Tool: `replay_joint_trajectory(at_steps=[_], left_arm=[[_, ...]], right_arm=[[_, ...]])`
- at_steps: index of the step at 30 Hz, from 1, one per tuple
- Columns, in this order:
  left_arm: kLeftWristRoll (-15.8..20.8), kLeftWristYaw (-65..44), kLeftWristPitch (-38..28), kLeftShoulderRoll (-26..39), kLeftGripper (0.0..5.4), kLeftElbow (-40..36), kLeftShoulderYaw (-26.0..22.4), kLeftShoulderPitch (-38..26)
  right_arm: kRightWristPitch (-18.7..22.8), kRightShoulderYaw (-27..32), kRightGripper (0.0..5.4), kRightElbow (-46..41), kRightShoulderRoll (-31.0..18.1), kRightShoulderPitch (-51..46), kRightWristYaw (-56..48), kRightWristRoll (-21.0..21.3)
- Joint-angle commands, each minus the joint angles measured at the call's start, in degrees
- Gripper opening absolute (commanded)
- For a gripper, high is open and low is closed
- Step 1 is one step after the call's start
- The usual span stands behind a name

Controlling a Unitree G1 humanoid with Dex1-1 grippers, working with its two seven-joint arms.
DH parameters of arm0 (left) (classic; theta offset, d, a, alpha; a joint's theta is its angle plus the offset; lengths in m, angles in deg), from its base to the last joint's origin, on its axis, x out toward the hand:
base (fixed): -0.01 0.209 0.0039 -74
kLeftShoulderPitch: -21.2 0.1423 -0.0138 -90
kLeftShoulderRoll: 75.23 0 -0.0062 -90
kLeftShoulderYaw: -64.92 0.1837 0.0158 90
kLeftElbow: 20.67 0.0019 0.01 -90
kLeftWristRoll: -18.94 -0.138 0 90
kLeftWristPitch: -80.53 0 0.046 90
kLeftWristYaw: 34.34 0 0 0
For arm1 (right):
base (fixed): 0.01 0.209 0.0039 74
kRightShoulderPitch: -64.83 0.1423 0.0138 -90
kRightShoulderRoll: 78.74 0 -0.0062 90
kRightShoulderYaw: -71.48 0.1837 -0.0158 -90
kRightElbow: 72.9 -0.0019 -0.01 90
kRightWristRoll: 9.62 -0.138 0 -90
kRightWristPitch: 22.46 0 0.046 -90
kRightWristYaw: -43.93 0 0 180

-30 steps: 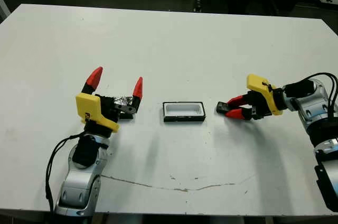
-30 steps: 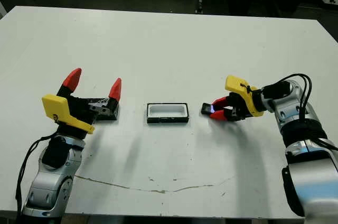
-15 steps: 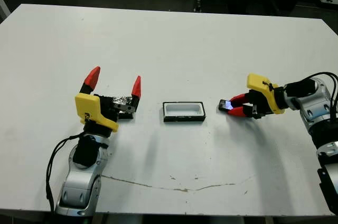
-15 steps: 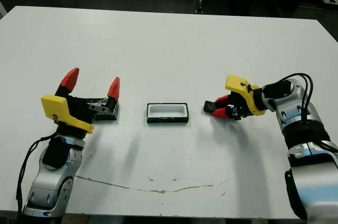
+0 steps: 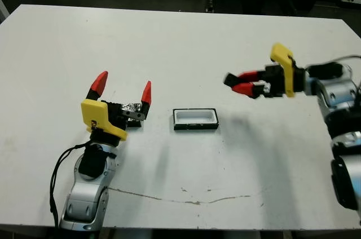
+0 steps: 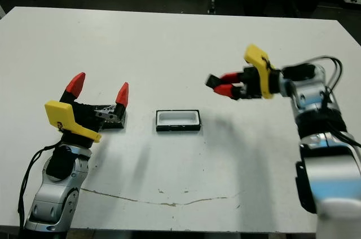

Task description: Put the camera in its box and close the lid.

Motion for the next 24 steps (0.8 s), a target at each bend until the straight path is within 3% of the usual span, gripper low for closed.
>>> replay_joint_trajectory(at_steps=[1, 5, 17, 24], left_arm=[[0.5, -0.3, 0.7, 0.1, 5.40, 0.0, 0.0, -0.1], [0.8, -0.3, 1.2, -0.1, 5.40, -0.4, -0.1, 0.2], [1.3, -0.6, 0.7, 0.2, 5.40, -0.1, -0.2, 0.3], [1.4, -0.6, 0.3, 0.1, 5.40, 0.3, -0.3, 0.4]], right_arm=[[2.0, -1.0, 1.67, -3.0, 3.0, 1.4, -1.3, -0.9], [9.9, -3.7, 1.67, -8.1, 6.1, 1.4, -1.1, -0.5], [9.9, -7.9, 1.67, -9.6, 11.2, -0.4, -2.2, -0.8], [8.6, -8.6, 1.67, -11.3, 11.0, -2.7, -1.3, 0.0]])
